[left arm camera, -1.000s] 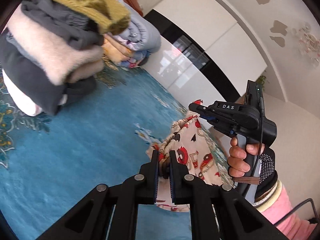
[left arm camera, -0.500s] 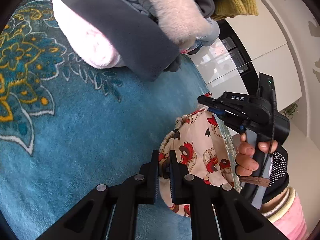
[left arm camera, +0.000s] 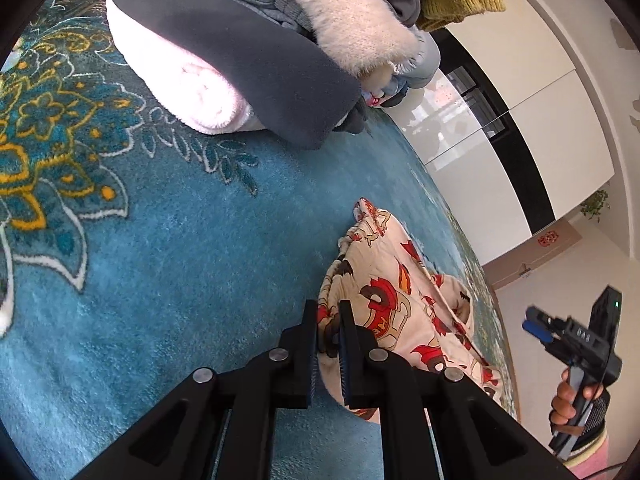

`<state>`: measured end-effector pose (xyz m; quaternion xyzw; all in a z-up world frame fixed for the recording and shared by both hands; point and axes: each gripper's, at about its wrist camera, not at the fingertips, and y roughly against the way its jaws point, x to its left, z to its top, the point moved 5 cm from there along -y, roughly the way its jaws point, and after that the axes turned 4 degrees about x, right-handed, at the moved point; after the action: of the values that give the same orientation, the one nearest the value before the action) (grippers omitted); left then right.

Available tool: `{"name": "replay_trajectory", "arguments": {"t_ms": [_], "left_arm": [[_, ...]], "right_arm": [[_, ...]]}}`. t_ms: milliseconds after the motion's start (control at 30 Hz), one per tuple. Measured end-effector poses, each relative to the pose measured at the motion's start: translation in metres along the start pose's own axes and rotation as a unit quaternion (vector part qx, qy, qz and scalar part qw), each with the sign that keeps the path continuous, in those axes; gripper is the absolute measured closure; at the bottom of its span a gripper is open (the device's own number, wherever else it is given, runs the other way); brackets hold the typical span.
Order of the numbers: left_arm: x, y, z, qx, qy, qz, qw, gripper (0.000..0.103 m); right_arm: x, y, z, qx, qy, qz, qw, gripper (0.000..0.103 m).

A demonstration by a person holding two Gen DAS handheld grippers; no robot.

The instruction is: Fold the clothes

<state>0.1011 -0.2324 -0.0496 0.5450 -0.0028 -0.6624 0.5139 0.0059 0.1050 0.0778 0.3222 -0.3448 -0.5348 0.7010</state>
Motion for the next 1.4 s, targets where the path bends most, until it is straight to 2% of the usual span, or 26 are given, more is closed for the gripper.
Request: {"name": "replay_trajectory", "arguments": {"t_ms": [67,167,300,367,533,633,700,733,767,800,833,1000,1233,1333,1400], "left_arm": [[-0.001,-0.001,0.001,0.0,0.003,-0.003,1.0,0.093],[0.002,0.001,0.004,0.0,0.01,-0.011,0.9999,0.093],[0.005,0.001,0.005,0.0,0.012,-0.011,0.9999,0.093],[0.005,0.001,0.005,0.001,0.012,-0.011,0.9999,0.093],[0.006,0.0,0.005,0.001,0.013,-0.009,0.9999,0.093],[0.006,0.0,0.005,0.001,0.011,-0.006,0.9999,0.093],[0.007,0.002,0.004,0.001,0.011,-0.006,0.9999,0.093],[0.007,0.002,0.004,0.001,0.01,-0.006,0.9999,0.093],[0.007,0.002,0.004,0.001,0.01,-0.005,0.9999,0.093],[0.006,0.002,0.004,0.001,0.009,-0.005,0.9999,0.093],[0.006,0.002,0.004,0.001,0.008,-0.004,1.0,0.093],[0.004,0.002,0.005,-0.003,0.0,0.001,1.0,0.093],[0.002,0.0,0.007,-0.006,-0.009,0.005,0.9999,0.093],[0.003,-0.001,0.008,-0.005,-0.008,0.004,1.0,0.093],[0.005,-0.002,0.009,-0.002,-0.003,0.002,1.0,0.093]], "right_arm": [[-0.045,0.011,-0.026,0.011,-0.024,-0.035,0.999,0.051],[-0.102,0.025,-0.065,0.028,-0.071,-0.053,0.996,0.051],[-0.149,0.038,-0.114,0.043,-0.098,-0.075,0.991,0.05],[-0.156,0.036,-0.127,0.052,-0.093,-0.081,0.991,0.046],[-0.156,0.02,-0.136,0.058,-0.06,-0.102,0.991,0.046],[-0.155,0.002,-0.139,0.07,-0.042,-0.134,0.988,0.046],[-0.158,-0.006,-0.14,0.074,-0.042,-0.155,0.984,0.055],[-0.162,-0.008,-0.138,0.075,-0.047,-0.161,0.983,0.074],[-0.165,-0.009,-0.137,0.076,-0.052,-0.167,0.982,0.084],[-0.169,-0.011,-0.136,0.077,-0.057,-0.173,0.98,0.091],[-0.173,-0.01,-0.131,0.071,-0.063,-0.18,0.979,0.098],[-0.188,0.016,-0.061,0.007,-0.093,-0.214,0.972,0.101],[-0.172,0.023,0.081,-0.078,-0.114,-0.215,0.967,0.101],[-0.153,-0.006,0.113,-0.078,-0.094,-0.221,0.968,0.101],[-0.142,-0.035,0.117,-0.049,-0.073,-0.233,0.969,0.101]]}}
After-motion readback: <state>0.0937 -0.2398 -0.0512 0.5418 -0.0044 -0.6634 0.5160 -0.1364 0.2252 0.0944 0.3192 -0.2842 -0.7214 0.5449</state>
